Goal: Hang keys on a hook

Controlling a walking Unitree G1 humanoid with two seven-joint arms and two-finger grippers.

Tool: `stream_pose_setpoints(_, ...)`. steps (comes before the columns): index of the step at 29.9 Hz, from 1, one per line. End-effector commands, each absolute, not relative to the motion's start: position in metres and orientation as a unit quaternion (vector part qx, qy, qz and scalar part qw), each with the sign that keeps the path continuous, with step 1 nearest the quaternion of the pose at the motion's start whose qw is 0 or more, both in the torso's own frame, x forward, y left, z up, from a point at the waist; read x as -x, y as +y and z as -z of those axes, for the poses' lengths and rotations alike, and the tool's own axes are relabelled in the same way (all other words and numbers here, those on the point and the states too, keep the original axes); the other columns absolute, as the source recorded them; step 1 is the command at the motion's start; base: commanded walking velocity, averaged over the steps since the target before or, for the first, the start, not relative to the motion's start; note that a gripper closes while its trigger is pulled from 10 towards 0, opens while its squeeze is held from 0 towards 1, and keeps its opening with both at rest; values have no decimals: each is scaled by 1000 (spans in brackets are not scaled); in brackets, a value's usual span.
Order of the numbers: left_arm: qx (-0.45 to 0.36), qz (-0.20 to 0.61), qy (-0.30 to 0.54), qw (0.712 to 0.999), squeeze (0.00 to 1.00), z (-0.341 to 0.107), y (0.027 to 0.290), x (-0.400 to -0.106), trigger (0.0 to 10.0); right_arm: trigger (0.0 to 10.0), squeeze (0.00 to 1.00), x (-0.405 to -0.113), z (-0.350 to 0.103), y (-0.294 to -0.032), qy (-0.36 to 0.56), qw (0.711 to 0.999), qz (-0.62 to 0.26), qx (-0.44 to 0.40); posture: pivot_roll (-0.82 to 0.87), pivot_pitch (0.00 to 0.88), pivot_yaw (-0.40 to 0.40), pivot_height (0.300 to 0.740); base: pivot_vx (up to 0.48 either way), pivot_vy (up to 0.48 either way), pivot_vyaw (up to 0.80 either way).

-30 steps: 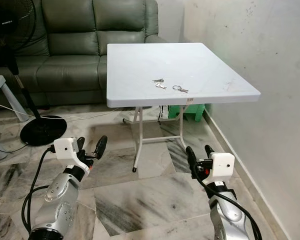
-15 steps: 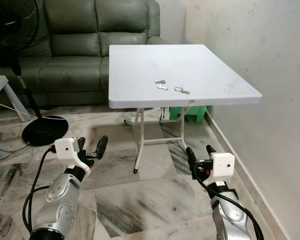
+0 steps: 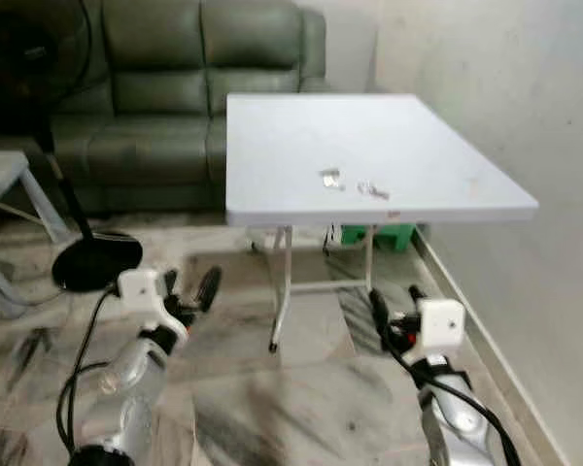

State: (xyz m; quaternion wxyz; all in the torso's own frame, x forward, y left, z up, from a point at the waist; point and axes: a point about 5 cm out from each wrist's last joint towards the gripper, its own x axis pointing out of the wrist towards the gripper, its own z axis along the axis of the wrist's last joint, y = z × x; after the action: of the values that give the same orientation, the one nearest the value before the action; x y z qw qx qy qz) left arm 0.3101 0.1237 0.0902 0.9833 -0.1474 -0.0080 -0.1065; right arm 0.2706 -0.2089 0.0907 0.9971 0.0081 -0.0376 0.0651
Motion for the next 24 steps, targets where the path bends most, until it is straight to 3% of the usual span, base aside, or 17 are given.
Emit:
stream_pose_setpoints(1,134,92,-8,987,0,-90,135,-310,10000,10000,0,-274,-94,-202,-44,996,-77,-10,-13,15,-47,740,345,262,0)
stream_pose_setpoints(24,110,86,-6,990,0,-89,137,-308,10000,10000,0,-273,-94,-203,-42,996,-77,-9,-12,29,-50,740,385,23,0)
